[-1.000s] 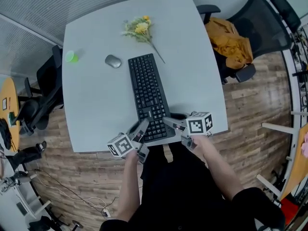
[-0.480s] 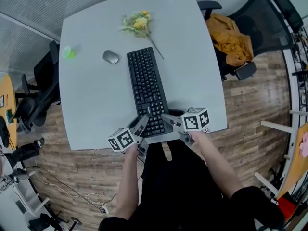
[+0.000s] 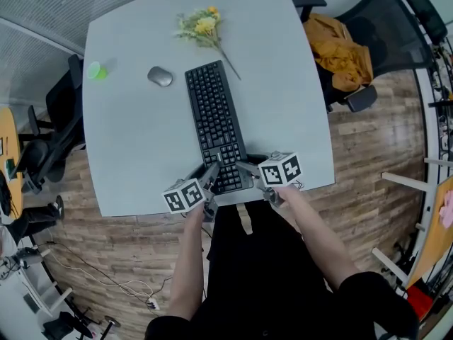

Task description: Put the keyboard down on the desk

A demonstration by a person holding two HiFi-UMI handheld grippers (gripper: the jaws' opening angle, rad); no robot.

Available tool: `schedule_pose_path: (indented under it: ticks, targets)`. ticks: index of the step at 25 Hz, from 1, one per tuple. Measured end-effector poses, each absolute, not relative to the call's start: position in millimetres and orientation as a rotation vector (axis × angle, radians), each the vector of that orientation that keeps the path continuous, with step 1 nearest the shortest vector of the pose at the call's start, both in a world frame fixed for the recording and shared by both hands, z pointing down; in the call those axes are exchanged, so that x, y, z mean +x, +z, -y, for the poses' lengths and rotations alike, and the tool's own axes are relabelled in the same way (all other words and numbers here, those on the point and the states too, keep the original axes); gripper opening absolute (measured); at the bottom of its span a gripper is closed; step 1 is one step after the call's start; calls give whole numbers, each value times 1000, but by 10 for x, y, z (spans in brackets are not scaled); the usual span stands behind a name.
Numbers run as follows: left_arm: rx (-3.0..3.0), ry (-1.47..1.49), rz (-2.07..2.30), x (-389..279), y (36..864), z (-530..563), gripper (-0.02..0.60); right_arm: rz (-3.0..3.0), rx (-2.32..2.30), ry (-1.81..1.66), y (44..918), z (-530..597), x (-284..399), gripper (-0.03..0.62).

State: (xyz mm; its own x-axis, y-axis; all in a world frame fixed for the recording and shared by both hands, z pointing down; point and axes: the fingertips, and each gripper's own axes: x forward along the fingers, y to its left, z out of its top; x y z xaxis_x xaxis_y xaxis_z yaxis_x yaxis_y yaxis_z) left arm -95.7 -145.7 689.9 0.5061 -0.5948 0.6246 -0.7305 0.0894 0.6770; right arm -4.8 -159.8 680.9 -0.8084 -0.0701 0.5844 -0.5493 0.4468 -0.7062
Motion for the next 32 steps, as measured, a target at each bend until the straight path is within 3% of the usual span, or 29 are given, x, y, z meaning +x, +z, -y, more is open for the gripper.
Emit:
schedule_pose_path:
  ticks: [32]
  targets:
    - [1528,372,1202,-955,7251,1392,175,2106,508,1230,7190,1560,-25,183]
